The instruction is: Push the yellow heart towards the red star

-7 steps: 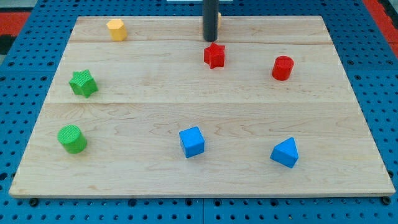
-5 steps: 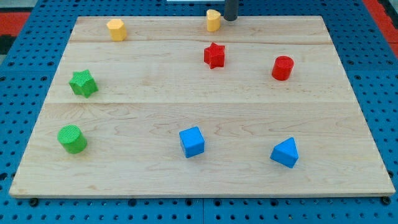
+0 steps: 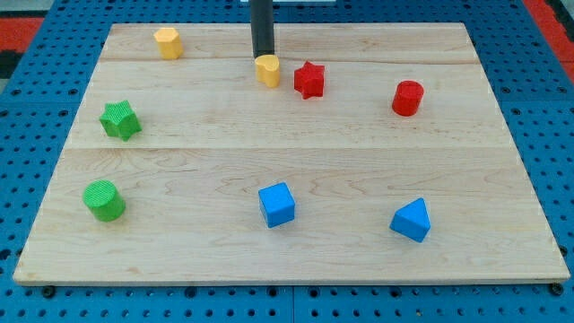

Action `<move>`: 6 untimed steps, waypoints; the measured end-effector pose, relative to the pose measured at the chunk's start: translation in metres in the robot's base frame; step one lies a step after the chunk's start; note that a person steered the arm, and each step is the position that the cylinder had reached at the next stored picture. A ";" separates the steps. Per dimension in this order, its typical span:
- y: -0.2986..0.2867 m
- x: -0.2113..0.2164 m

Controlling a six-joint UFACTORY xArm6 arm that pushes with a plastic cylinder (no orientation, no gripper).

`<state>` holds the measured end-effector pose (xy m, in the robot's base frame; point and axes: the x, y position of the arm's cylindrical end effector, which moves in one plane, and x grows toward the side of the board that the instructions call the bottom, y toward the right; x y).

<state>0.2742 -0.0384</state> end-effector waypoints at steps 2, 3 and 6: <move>-0.052 -0.006; -0.052 0.002; -0.023 0.046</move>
<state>0.3200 -0.0611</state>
